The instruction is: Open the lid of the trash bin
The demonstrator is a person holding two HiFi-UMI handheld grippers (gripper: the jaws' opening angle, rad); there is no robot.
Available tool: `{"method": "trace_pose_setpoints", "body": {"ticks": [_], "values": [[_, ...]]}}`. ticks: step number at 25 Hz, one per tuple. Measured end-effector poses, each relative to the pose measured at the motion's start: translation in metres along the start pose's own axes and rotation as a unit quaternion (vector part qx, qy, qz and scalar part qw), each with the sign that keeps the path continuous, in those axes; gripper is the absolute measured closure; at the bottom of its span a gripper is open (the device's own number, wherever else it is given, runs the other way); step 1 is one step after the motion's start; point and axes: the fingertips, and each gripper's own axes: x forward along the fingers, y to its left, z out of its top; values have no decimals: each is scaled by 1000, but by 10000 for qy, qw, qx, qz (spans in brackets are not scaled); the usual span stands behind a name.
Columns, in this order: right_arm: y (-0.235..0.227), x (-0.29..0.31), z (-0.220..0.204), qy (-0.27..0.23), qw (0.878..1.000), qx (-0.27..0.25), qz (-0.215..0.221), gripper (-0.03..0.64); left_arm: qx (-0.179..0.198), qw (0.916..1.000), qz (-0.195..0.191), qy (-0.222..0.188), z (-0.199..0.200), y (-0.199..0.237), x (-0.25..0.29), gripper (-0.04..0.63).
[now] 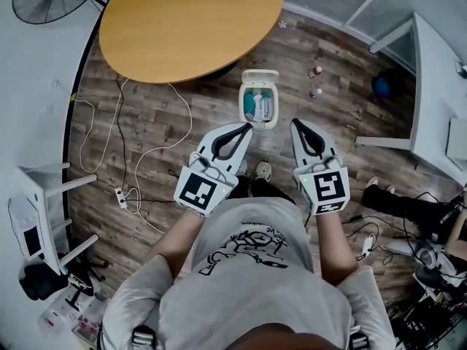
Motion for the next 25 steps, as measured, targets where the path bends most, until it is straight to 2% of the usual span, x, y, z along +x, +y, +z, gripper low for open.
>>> {"method": "trace_pose_setpoints", "body": {"ticks": [7, 12, 25], "values": [[11, -33, 57, -474, 9989, 2, -44, 609, 87, 9998, -1, -200, 47, -11, -26, 576], [17, -54, 91, -772, 9970, -90, -54, 609, 312, 9987, -14, -409, 75, -16, -43, 576], [21, -93, 140, -1151, 9932, -91, -148, 609, 427, 9967, 114, -680, 129, -21, -69, 576]]}}
